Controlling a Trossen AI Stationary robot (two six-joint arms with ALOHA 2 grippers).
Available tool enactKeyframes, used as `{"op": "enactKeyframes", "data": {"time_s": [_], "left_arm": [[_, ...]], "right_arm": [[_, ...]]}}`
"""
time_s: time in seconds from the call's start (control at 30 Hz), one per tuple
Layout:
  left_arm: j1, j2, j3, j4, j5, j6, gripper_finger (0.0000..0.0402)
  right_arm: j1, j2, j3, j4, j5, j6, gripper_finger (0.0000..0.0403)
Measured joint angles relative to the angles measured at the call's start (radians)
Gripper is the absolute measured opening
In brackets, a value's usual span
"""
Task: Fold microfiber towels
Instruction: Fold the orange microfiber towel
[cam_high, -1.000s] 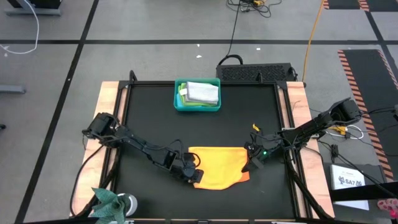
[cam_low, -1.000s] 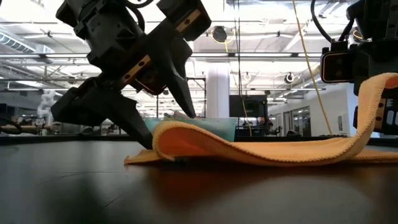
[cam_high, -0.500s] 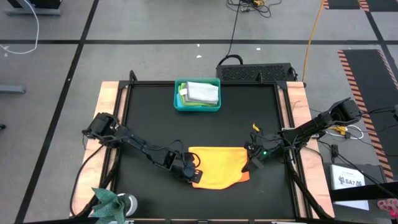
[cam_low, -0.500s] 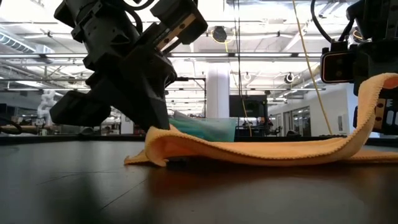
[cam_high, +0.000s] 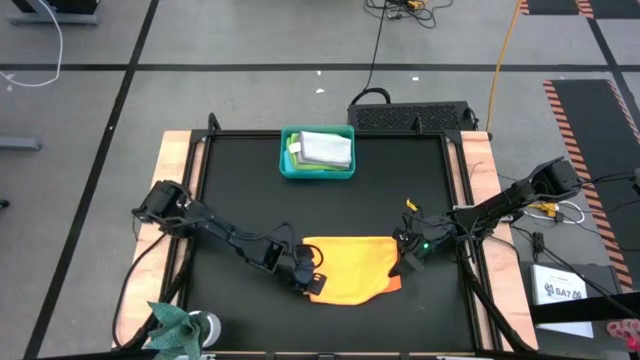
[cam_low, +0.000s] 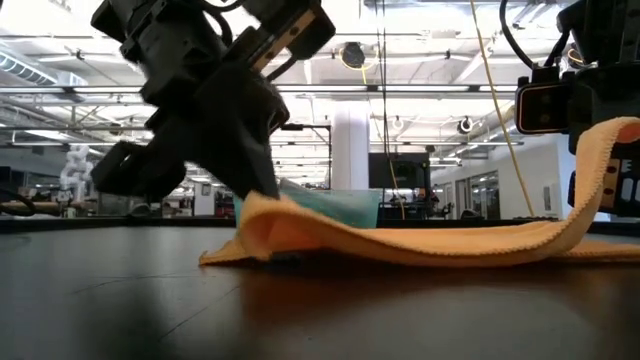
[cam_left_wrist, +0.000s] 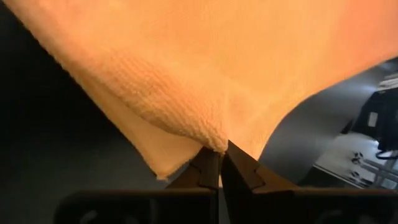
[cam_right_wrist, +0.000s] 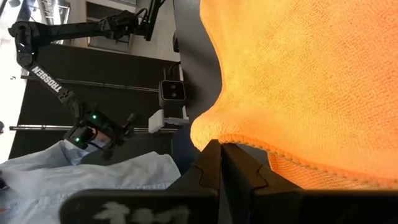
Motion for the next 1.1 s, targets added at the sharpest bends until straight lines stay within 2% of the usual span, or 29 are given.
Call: {"op": "enactKeyframes", "data": {"time_s": [0.33,0.57,0.7,1.1], "left_arm": [[0.050,-0.061,-0.001,-0.084,-0.016,0.060,0.0003],[0.103,-0.167,0.001,-0.203,-0.101,0.147,0.0003],[0.148,-0.211,0.000,-0.274,-0.137,0.186,0.0004],[0.257,-0.218,0.000,-0.249,-0.161,0.309,0.0006]], "right_arm": [[-0.026,0.000,-0.001,0.030,0.005,-0.005,0.0000],[-0.078,-0.009,-0.001,0.029,-0.003,-0.050,0.0000],[-0.128,-0.021,-0.001,0.036,0.000,-0.083,0.0000],[-0.322,-0.094,0.003,0.010,-0.058,-0.173,0.0000]]}}
